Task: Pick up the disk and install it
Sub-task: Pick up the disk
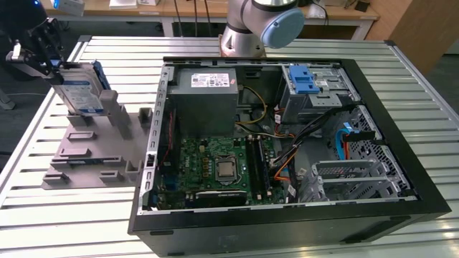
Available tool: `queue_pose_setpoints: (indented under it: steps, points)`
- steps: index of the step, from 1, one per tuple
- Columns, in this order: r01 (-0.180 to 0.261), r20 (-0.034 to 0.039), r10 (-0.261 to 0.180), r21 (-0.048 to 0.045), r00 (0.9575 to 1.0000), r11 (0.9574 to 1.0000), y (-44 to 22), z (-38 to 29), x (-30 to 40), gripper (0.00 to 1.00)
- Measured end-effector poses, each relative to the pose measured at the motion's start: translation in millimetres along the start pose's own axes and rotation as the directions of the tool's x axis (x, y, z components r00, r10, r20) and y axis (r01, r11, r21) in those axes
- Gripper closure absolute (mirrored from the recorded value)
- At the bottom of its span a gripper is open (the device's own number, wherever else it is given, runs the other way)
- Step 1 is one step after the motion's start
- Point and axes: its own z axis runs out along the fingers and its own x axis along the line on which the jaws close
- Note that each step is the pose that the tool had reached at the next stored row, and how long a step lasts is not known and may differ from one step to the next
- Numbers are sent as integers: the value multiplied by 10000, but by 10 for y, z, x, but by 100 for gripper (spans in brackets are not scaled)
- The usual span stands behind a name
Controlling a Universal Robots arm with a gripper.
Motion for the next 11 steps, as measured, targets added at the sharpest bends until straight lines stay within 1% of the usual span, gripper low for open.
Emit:
queue_pose_setpoints:
  steps: [11]
  points:
    - [0,0,0,0,10000,10000,2,-51,-3,64]
